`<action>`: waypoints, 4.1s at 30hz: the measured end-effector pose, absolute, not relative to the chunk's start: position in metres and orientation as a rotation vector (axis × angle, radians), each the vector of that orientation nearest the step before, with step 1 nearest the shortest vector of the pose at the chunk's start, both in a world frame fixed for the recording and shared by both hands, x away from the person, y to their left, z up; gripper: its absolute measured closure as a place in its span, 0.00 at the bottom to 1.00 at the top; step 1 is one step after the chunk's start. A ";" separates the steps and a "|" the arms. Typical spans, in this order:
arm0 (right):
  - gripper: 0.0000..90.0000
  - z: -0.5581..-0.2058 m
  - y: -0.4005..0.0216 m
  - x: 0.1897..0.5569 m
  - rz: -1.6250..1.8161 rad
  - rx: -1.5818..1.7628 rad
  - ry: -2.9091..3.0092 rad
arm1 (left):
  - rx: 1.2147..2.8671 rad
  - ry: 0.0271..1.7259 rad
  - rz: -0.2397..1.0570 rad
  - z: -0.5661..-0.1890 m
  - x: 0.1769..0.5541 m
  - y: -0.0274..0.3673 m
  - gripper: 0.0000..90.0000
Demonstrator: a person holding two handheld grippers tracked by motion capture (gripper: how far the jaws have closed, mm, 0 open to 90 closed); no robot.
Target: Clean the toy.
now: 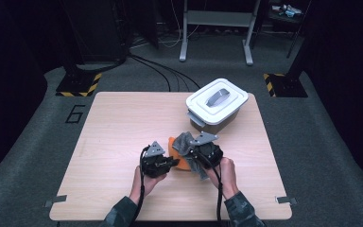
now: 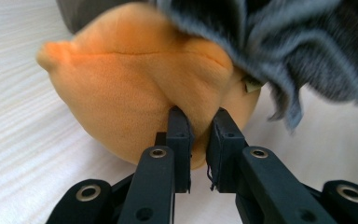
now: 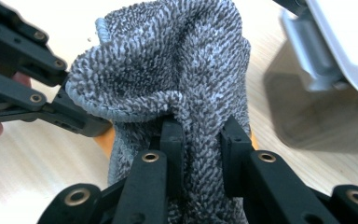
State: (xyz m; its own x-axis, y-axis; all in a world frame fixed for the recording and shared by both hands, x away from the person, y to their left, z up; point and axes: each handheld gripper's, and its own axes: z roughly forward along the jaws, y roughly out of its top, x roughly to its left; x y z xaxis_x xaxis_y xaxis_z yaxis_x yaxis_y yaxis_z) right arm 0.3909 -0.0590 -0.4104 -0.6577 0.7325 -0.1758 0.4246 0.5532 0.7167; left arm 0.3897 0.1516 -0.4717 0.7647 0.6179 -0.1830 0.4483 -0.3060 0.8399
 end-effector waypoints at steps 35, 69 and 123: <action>0.84 -0.426 -0.079 0.419 0.917 1.078 2.236 | 1.984 0.837 0.355 -0.478 0.401 0.145 0.81; 0.84 -0.467 -0.096 0.422 0.788 1.191 2.239 | 2.103 0.835 0.491 -0.475 0.404 0.136 0.44; 0.84 -0.425 -0.075 0.404 0.966 0.962 2.187 | 1.973 0.940 0.268 -0.482 0.405 0.148 0.80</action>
State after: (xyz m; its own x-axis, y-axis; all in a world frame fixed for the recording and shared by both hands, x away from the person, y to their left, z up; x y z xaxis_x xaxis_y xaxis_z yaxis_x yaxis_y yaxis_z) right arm 0.4040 -0.0752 -0.4250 -0.5879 0.7848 -0.1960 0.3835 0.4837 0.7867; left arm 0.4047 0.1479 -0.4821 0.6866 0.7066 -0.1713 0.5098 -0.2998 0.8063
